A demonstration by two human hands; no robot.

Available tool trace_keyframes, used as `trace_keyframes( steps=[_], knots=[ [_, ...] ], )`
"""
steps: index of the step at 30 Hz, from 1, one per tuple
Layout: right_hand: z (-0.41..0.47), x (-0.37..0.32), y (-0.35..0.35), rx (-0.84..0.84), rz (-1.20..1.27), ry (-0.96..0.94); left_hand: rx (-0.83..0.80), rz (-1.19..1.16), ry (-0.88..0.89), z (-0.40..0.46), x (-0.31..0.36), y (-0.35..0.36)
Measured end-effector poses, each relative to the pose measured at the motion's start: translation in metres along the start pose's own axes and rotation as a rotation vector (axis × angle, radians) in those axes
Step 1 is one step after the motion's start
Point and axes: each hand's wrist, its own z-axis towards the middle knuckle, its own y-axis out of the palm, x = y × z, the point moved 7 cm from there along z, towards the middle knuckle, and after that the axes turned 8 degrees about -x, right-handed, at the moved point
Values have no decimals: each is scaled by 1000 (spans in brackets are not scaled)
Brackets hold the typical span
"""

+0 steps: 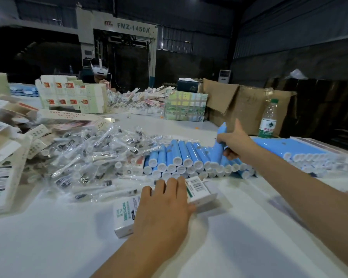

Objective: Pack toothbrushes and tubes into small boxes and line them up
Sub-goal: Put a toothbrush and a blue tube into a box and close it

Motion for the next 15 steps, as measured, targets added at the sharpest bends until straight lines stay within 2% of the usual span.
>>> trace_keyframes(
  steps=[3, 7, 10, 12, 15],
  knots=[
    [-49, 19, -9, 32, 355, -90, 5, -3, -31, 1, 0, -1],
    [-95, 47, 0, 105, 470, -126, 27, 0, -44, -3, 5, -5],
    [-112, 54, 8, 146, 466, -129, 45, 21, -48, -6, 11, -8],
    [-122, 52, 19, 142, 322, -164, 51, 12, -49, -7, 15, -9],
    [-134, 47, 38, 59, 219, -242, 43, 16, -62, -9, 16, -11]
  ],
)
